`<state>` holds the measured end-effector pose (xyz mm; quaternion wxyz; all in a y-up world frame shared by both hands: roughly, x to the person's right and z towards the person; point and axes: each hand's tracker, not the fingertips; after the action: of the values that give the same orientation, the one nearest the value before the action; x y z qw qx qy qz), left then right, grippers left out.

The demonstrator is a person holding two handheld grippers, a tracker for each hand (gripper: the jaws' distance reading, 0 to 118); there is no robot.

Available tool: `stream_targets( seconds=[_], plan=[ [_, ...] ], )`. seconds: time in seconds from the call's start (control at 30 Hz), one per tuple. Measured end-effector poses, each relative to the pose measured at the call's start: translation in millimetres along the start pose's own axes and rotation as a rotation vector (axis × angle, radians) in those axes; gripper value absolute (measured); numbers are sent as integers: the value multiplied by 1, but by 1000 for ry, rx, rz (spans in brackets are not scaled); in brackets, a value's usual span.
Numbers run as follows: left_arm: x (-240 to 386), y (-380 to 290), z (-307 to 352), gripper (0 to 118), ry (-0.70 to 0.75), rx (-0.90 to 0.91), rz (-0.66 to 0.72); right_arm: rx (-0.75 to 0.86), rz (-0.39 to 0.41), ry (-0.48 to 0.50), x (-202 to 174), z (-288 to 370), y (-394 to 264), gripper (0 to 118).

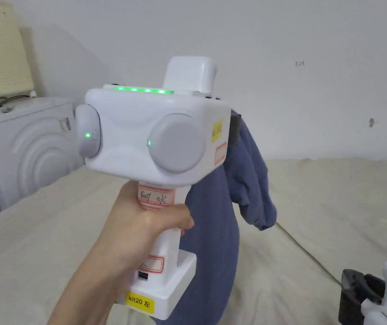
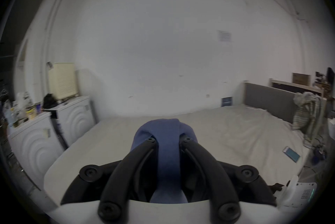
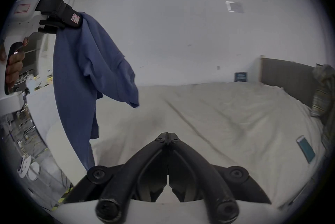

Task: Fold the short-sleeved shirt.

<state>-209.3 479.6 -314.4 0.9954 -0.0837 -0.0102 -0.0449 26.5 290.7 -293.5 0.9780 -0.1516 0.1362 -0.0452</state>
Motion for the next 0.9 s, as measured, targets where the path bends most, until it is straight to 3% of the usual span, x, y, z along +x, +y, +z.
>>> stream_targets(
  seconds=[0.2, 0.3, 0.43, 0.67, 0.7, 0.8, 0.9],
  plan=[
    [100, -76, -67, 17, -241, -193, 55, -17, -36, -173, 70, 22, -5, 0],
    [146, -153, -111, 17, -259, -417, 26, -57, -76, -203, 97, 24, -17, 0],
    [192, -250, -150, 17, -317, -668, 35, -117, -67, -255, 117, 21, -33, 0],
    [197, -259, -153, 19, -281, -627, 28, -161, -123, -280, 138, 8, -45, 0],
    [195, -256, -153, 30, -279, -626, 29, -162, -127, -284, 138, 7, -46, 0],
    [181, -248, -144, 82, -306, -552, 89, -162, -129, -280, 137, 7, -45, 0],
    [162, -229, -136, 84, -326, -534, 143, -166, -121, -268, 131, 6, -45, 0]
  ],
)
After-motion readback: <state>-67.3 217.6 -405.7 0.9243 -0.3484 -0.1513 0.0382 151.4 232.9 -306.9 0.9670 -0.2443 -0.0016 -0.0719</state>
